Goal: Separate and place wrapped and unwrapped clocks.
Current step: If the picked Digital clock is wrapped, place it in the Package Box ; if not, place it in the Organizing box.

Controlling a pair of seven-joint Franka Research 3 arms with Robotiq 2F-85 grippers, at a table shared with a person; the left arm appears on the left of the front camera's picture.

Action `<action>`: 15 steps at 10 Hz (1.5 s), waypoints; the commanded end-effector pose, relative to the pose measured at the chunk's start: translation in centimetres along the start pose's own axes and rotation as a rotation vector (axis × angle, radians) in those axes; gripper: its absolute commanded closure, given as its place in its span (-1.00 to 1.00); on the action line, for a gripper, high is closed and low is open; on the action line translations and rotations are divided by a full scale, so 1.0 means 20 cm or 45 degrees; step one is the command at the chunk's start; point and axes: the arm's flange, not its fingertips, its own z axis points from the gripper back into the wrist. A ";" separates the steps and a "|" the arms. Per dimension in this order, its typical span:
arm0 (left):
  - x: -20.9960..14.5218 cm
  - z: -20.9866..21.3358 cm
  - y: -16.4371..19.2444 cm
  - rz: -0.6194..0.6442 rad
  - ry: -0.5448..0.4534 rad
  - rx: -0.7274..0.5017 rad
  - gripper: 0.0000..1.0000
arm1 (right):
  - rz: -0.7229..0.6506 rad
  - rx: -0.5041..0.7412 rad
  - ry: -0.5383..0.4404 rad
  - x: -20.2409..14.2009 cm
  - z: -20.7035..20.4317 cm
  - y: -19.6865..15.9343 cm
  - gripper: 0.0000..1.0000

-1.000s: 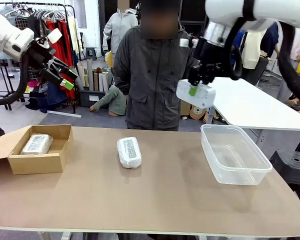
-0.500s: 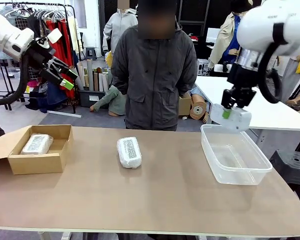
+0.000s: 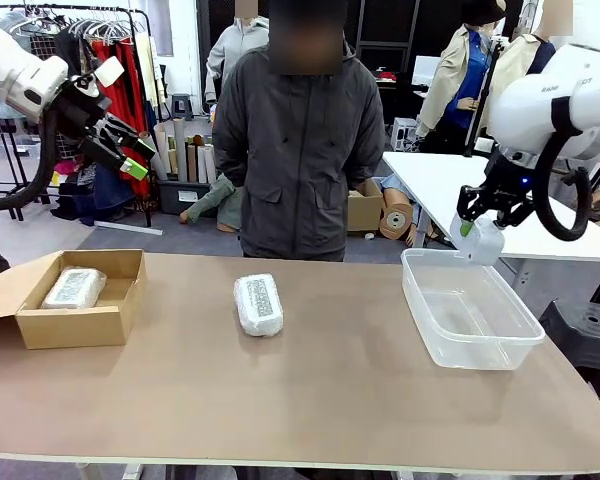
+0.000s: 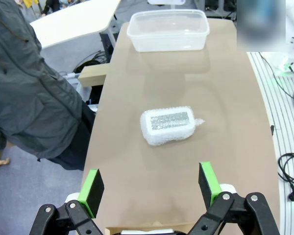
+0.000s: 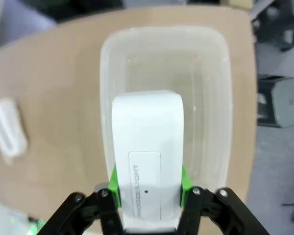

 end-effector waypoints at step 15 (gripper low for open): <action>0.00 0.00 0.00 0.000 0.000 0.003 -1.00 | -0.016 -0.175 0.173 0.16 -0.47 0.01 1.00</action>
